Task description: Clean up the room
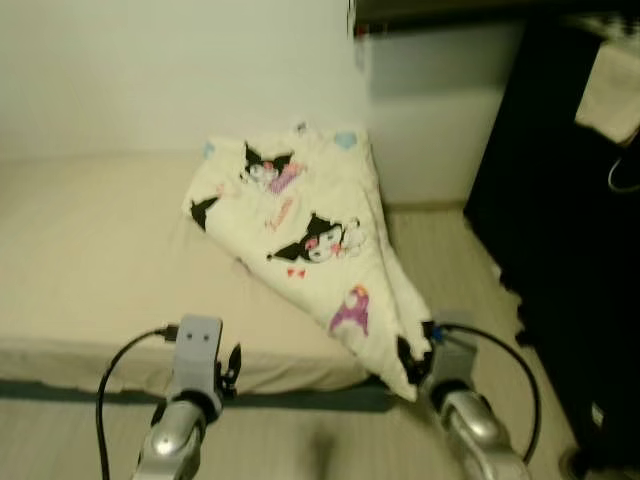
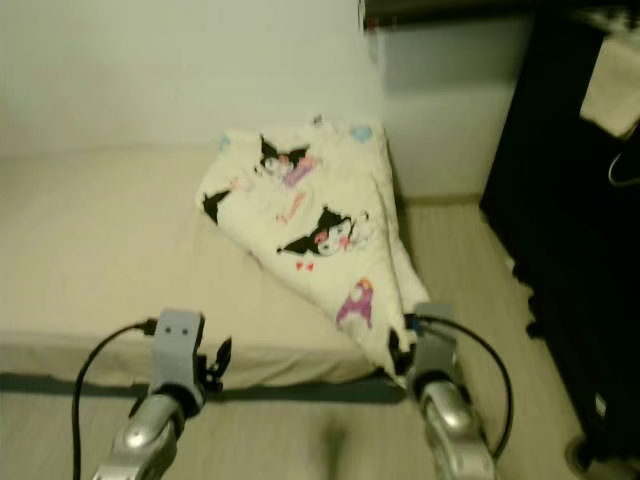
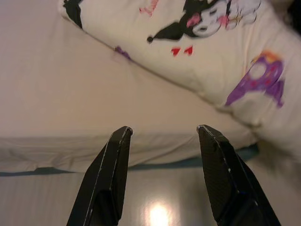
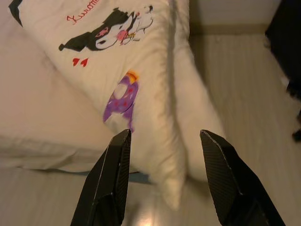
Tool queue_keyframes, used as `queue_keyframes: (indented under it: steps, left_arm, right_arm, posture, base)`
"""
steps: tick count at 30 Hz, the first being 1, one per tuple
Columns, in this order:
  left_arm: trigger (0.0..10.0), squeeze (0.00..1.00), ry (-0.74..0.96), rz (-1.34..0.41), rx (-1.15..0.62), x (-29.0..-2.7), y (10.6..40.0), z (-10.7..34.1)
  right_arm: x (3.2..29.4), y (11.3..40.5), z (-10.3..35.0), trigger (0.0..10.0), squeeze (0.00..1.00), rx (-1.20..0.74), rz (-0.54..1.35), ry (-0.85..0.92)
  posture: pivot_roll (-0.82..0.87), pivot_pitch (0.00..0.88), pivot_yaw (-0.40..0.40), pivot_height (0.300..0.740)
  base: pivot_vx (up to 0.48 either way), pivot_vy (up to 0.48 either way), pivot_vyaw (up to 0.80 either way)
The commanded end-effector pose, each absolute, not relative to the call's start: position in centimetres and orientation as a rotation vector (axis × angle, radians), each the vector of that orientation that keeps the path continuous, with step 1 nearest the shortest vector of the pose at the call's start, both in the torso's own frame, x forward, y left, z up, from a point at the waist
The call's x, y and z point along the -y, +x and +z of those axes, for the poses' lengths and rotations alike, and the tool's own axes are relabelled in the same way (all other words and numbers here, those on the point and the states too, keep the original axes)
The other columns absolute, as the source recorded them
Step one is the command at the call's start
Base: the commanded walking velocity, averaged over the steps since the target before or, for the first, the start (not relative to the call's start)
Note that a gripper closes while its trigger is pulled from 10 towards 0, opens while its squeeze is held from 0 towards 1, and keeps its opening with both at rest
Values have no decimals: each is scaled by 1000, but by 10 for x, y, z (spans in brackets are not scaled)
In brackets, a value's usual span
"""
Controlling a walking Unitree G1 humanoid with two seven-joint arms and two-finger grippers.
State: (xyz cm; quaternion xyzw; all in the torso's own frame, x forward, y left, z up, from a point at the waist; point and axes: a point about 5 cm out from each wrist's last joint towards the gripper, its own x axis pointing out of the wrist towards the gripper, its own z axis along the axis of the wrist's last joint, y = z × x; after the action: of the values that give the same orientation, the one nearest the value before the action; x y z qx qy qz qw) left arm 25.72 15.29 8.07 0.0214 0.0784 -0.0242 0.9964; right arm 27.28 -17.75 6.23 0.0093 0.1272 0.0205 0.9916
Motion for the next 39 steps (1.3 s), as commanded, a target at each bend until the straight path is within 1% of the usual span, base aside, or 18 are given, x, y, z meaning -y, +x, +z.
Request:
queue_keyframes:
  steps: [1, 25, 28, 37, 39]
  left_arm:
    - [10000, 0, 58, -19, -200, -162, 251, 72]
    - [10000, 0, 58, -8, -204, -164, 253, 72]
    - [10000, 0, 46, 15, -238, -168, 254, 69]
    - [10000, 0, 34, 23, -247, -170, 257, 68]
    - [10000, 0, 49, 33, -233, -171, 259, 70]
  right_arm:
    - [167, 272, 59, 10000, 0, -272, 71, 33]
    - [165, 274, 60, 10000, 0, -269, 84, 33]
    - [159, 272, 61, 10000, 0, -258, 121, 37]
    - [157, 272, 62, 10000, 0, -254, 121, 44]
    - [158, 272, 62, 10000, 0, -253, 117, 48]
  posture:
    - [-43, 141, 58, 733]
    - [-44, 144, 62, 733]
    - [-46, 146, 68, 733]
    - [-52, 143, 76, 733]
    - [-54, 140, 75, 733]
  base:
    - [0, -442, 800]
    - [0, -436, 800]
    - [0, 0, 0]
    - [0, 480, 0]
    - [0, 0, 0]
